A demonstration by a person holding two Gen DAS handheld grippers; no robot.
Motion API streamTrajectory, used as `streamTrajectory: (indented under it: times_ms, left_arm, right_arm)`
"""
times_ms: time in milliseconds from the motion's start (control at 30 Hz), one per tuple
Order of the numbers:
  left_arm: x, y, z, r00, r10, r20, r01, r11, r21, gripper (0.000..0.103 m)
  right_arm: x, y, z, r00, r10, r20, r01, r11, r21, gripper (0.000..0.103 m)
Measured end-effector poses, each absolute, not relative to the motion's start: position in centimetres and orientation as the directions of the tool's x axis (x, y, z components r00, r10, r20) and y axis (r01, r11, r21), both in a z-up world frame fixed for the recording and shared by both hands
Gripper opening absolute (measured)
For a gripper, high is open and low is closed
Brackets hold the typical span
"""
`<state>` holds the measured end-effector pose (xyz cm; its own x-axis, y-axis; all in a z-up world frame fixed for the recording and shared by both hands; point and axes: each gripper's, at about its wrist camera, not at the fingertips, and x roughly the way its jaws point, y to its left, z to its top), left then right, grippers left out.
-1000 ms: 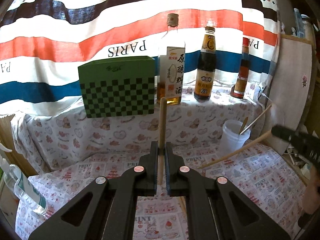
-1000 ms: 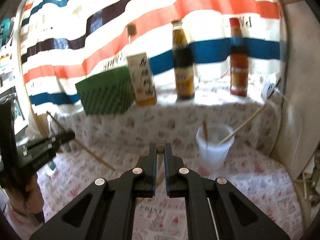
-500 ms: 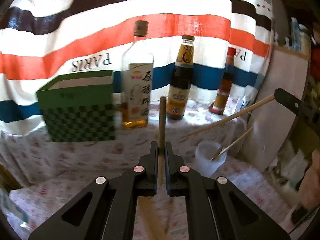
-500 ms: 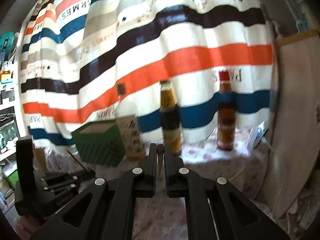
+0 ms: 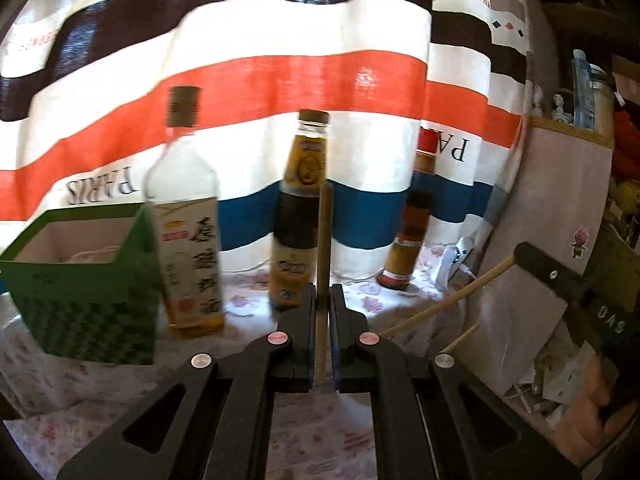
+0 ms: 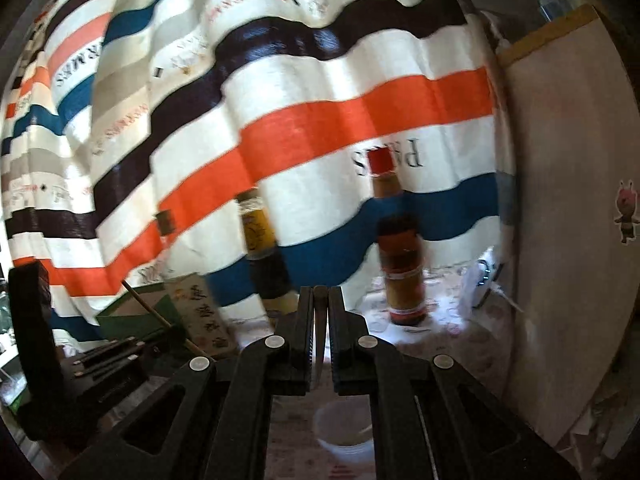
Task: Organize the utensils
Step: 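Carry the held chopsticks upright toward the white cup with both tools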
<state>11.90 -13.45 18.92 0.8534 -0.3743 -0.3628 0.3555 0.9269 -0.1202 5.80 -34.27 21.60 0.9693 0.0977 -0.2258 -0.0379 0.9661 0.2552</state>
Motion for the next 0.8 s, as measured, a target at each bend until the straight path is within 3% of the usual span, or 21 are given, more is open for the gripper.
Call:
streamTrajectory:
  times_ms: [200, 567, 800]
  left_arm:
    - [13.3, -15.5, 17.7, 0.813, -0.434, -0.388, 0.393, 0.901, -0.185, 0.005]
    - [14.7, -18.0, 13.0, 0.807, -0.401, -0.433, 0.364, 0.916, -0.171, 0.005]
    - [15.3, -17.8, 11.8, 0.794, -0.406, -0.452, 0.372, 0.913, -0.167, 0.005]
  right_arm:
    - [7.8, -36.9, 20.5, 0.953, 0.103, -0.284, -0.005, 0.945, 0.327, 0.008]
    - [10.2, -39.0, 18.7, 0.917, 0.108, -0.383, 0.047, 0.927, 0.373, 0.008]
    - [6.6, -39.5, 21.1, 0.956, 0.124, -0.265, -0.018, 0.928, 0.371, 0.008]
